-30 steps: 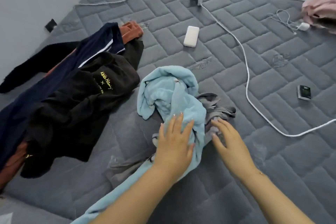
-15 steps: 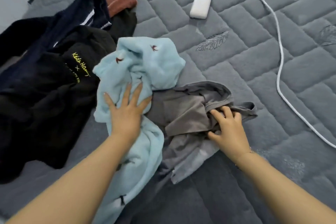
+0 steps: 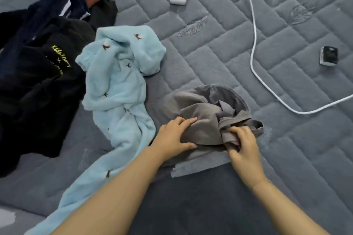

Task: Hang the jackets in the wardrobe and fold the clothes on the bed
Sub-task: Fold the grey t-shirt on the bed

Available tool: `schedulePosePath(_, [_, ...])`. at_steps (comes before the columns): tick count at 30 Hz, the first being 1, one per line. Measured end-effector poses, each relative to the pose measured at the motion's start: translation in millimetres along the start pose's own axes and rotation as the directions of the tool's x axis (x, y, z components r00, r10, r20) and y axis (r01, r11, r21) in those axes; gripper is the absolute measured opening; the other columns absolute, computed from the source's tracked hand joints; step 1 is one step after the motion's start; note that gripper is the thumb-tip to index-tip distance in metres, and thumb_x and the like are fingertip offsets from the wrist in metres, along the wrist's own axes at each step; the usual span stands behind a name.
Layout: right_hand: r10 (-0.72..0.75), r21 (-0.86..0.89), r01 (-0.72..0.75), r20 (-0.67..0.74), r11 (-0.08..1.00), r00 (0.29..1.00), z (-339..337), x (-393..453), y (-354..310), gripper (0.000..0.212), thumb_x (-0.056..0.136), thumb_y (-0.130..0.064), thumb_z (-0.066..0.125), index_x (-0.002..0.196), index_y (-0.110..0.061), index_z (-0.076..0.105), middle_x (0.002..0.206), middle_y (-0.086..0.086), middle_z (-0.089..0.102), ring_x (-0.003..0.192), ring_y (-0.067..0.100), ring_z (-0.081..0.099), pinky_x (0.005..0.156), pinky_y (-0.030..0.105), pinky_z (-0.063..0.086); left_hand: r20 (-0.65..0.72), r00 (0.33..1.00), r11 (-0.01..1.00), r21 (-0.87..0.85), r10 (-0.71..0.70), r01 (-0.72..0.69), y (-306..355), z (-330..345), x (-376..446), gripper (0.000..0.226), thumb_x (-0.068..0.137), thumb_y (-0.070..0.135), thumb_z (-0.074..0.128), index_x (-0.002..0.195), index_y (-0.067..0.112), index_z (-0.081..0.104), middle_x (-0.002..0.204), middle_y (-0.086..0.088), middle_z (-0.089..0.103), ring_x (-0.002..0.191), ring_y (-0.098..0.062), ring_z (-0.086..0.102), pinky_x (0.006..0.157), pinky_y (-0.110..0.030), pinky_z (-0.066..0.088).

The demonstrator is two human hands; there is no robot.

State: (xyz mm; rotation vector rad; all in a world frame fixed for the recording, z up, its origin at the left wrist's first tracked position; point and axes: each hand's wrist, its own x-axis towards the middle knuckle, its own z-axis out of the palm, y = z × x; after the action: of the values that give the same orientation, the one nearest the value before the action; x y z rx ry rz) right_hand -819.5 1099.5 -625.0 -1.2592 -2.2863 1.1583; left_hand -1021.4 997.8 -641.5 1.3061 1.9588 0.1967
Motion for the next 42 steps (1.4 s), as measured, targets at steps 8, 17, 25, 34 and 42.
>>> schedulePosePath(8, [0.41, 0.352, -0.309, -0.264, 0.884, 0.873, -73.4, -63.0, 65.6, 0.042, 0.083, 0.016, 0.048, 0.115, -0.008, 0.059, 0.115, 0.008, 0.053, 0.102, 0.004, 0.052, 0.092, 0.004, 0.037, -0.215, 0.976, 0.944, -0.326, -0.027, -0.046, 53.6, 61.2, -29.6, 0.015, 0.087, 0.016, 0.069, 0.102, 0.02, 0.072, 0.098, 0.001, 0.067, 0.096, -0.018, 0.061, 0.083, -0.037, 0.047])
schedulePosePath(17, [0.735, 0.76, -0.348, -0.241, 0.55, 0.634, -104.2, -68.8, 96.5, 0.048, 0.089, 0.008, 0.048, 0.131, -0.015, 0.057, 0.135, 0.004, 0.052, 0.106, 0.002, 0.054, 0.086, 0.013, 0.044, 0.284, 0.931, 0.966, -0.18, 0.23, -0.184, 128.5, 71.5, -60.2, 0.029, 0.091, 0.052, 0.059, 0.105, 0.032, 0.074, 0.103, 0.016, 0.068, 0.106, 0.001, 0.057, 0.089, -0.029, 0.048])
schedulePosePath(25, [0.931, 0.832, -0.551, 0.148, 0.065, 0.335, -80.5, -86.2, 129.0, 0.05, 0.086, -0.025, 0.071, 0.128, -0.017, 0.045, 0.126, 0.006, 0.057, 0.109, 0.019, 0.056, 0.095, 0.04, 0.049, -0.159, 0.984, 0.992, -0.085, 0.078, -0.092, 175.6, 37.9, 79.3, 0.026, 0.093, 0.019, 0.061, 0.118, 0.016, 0.066, 0.115, -0.004, 0.064, 0.106, -0.023, 0.059, 0.094, -0.035, 0.046])
schedulePosePath(34, [0.907, 0.921, -0.39, 0.174, -0.012, 0.384, -86.5, -52.1, 155.5, 0.043, 0.081, -0.043, 0.075, 0.113, -0.016, 0.064, 0.111, 0.002, 0.068, 0.101, 0.017, 0.065, 0.083, 0.031, 0.054, -0.033, 0.995, 0.958, 0.271, -0.093, 0.098, 189.3, 47.0, 178.1, 0.031, 0.095, 0.046, 0.055, 0.112, 0.021, 0.062, 0.118, -0.01, 0.064, 0.12, -0.03, 0.052, 0.096, -0.041, 0.035])
schedulePosePath(42, [0.917, 0.909, -0.332, -0.114, 0.251, 0.382, -144.8, -139.7, 180.8, 0.022, 0.085, -0.047, 0.068, 0.088, -0.026, 0.074, 0.099, -0.009, 0.071, 0.101, 0.008, 0.063, 0.092, 0.032, 0.053, -0.118, 0.992, 0.889, -0.449, 0.038, -0.087, 215.3, 38.9, 143.3, 0.016, 0.098, 0.015, 0.057, 0.083, 0.01, 0.059, 0.071, 0.006, 0.053, 0.068, -0.003, 0.046, 0.06, -0.014, 0.039])
